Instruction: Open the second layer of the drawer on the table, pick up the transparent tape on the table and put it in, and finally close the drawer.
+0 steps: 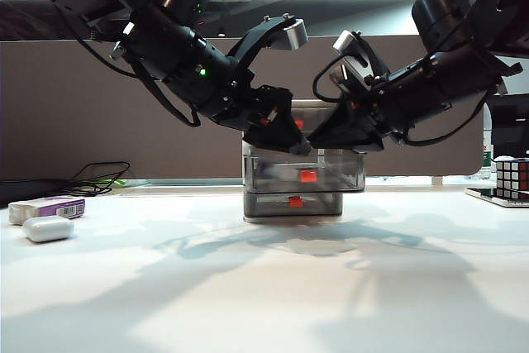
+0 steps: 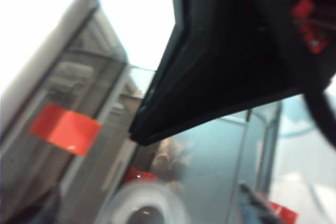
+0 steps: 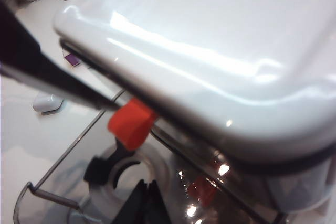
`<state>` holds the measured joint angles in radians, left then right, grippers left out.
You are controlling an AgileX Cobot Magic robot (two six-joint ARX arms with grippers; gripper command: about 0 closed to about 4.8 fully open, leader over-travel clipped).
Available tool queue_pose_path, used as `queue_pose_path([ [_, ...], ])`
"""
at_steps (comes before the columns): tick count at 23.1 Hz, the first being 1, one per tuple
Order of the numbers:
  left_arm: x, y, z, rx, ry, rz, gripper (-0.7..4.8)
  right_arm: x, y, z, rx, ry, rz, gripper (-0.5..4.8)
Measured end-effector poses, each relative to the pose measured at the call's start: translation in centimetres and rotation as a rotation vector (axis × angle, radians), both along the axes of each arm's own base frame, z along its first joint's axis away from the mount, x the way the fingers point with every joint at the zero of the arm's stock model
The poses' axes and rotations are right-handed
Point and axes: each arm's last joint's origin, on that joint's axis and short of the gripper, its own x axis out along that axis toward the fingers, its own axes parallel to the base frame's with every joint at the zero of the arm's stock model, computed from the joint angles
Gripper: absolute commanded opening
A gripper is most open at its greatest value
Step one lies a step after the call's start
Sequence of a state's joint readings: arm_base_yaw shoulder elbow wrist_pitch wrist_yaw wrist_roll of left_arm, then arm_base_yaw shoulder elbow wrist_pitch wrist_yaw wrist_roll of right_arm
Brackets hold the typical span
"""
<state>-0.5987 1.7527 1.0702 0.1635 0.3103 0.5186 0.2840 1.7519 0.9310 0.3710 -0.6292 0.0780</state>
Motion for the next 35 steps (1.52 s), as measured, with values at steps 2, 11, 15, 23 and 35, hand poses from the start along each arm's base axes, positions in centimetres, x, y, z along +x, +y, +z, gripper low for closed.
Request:
queue_pose_path([
  [2,0.0,0.0,0.0,0.001,0.001,0.000,4.38,0.0,0.0,0.0,-0.001,0.003,0.000,-0.05],
  [11,-1.0,0.4,3.1,-0.055,-0.071,0.022,4.24,0.1,0.0,0.2,0.002,-0.018,0.001,-0.05],
  [15,-1.7,0.9,5.4,-0.097,-0.129,0.023,0.31,0.0,0.0,0.2,0.016,-0.018,0.028,-0.05],
  [23,-4.9,2.7,8.8,-0.134,-0.011,0.004,-0.06,-1.2,-0.1,4.4,0.081,-0.169,0.097,-0.05],
  [35,-3.6,1.3,0.7,0.022,0.386,-0.107,-0.06,5.6,1.7,7.4,0.041,-0.178,0.032,-0.05],
])
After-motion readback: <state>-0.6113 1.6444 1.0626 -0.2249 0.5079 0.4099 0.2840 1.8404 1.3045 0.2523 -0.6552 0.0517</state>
